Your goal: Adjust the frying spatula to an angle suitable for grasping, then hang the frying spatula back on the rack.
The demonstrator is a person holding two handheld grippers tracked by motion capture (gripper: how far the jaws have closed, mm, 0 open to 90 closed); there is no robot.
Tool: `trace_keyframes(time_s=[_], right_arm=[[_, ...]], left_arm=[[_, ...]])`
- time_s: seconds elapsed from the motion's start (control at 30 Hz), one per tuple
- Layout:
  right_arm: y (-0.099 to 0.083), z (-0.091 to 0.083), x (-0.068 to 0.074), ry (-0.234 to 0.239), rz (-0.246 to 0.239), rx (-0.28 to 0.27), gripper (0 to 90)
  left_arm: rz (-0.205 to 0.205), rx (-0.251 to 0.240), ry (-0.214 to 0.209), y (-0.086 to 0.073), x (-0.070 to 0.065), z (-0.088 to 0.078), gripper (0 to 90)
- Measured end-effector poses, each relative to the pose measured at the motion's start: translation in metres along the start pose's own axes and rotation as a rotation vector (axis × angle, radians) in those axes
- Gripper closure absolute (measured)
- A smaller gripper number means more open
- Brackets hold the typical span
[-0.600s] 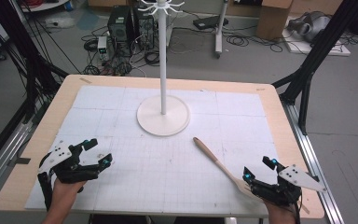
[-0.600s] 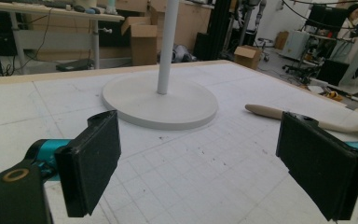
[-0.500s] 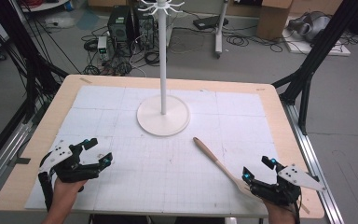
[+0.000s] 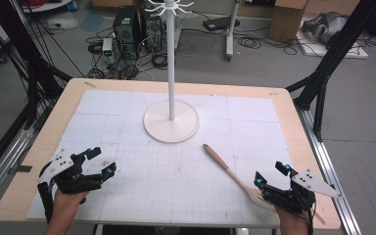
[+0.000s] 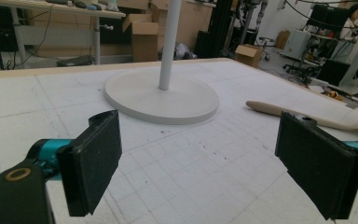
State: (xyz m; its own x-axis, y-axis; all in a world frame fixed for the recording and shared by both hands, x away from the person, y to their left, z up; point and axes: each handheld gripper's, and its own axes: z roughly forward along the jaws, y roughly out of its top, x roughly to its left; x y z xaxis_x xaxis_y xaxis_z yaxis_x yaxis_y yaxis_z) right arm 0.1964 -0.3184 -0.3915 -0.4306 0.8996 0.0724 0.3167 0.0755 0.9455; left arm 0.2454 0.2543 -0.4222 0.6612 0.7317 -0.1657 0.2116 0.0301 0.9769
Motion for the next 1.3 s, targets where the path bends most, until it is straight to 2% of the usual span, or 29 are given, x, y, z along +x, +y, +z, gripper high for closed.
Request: trace_keyframes(time_s=[0.1,0.27,0.6,0.63,0.67,0.7,0.73,0.77,0.83,0.9,0.97,1.0,1.03,1.07,1.1,1.23,1.3], right_arm=[[0.000,0.005,0.004,0.023,-0.029,0.024,18.7],[0.002,0.007,0.006,0.036,-0.027,0.032,18.7],[0.010,0.020,0.011,0.073,-0.057,0.075,18.8],[0.012,0.025,0.012,0.087,-0.072,0.106,18.9],[0.012,0.025,0.012,0.087,-0.072,0.106,18.9],[0.014,0.030,0.012,0.094,-0.080,0.140,19.0],[0.014,0.030,0.012,0.094,-0.080,0.140,19.0],[0.016,0.036,0.011,0.099,-0.084,0.186,19.2],[0.017,0.042,0.009,0.109,-0.092,0.237,19.8],[0.018,0.045,0.008,0.113,-0.102,0.254,21.0],[0.020,0.056,0.005,0.121,-0.121,0.316,23.5],[0.020,0.056,0.005,0.121,-0.121,0.316,23.5],[0.020,0.061,0.004,0.133,-0.127,0.363,26.9],[0.020,0.061,0.004,0.133,-0.127,0.363,26.9],[0.021,0.067,0.005,0.150,-0.142,0.412,30.5],[0.020,0.077,0.005,0.180,-0.148,0.521,33.7],[0.019,0.080,0.005,0.182,-0.150,0.537,34.5]], left_arm=[[0.006,0.001,0.002,0.000,-0.002,-0.001,15.2],[0.000,0.006,0.002,0.000,-0.003,0.001,15.3],[0.003,0.017,-0.008,-0.001,-0.002,0.003,15.4],[0.001,0.015,-0.007,-0.001,-0.002,0.003,15.5],[0.001,0.016,-0.007,-0.001,-0.002,0.002,15.5],[0.001,0.018,-0.005,-0.002,-0.002,0.001,15.7],[0.001,0.018,-0.005,-0.002,-0.002,0.001,15.8],[-0.002,0.019,-0.001,-0.002,-0.002,0.001,15.9],[0.003,0.020,0.002,-0.001,-0.001,-0.001,16.0],[0.001,0.018,0.003,-0.001,-0.002,-0.001,16.1],[0.004,0.021,0.005,-0.001,-0.002,-0.002,16.3],[0.004,0.021,0.005,-0.001,-0.002,-0.002,16.3],[0.004,0.020,0.003,-0.001,-0.003,-0.002,16.4],[0.006,0.021,0.003,-0.001,-0.003,-0.002,16.4],[0.008,0.024,0.004,-0.001,-0.003,-0.002,16.5],[0.004,0.024,0.005,-0.001,-0.003,-0.003,16.5],[0.004,0.023,0.005,-0.001,-0.003,-0.003,16.6]])
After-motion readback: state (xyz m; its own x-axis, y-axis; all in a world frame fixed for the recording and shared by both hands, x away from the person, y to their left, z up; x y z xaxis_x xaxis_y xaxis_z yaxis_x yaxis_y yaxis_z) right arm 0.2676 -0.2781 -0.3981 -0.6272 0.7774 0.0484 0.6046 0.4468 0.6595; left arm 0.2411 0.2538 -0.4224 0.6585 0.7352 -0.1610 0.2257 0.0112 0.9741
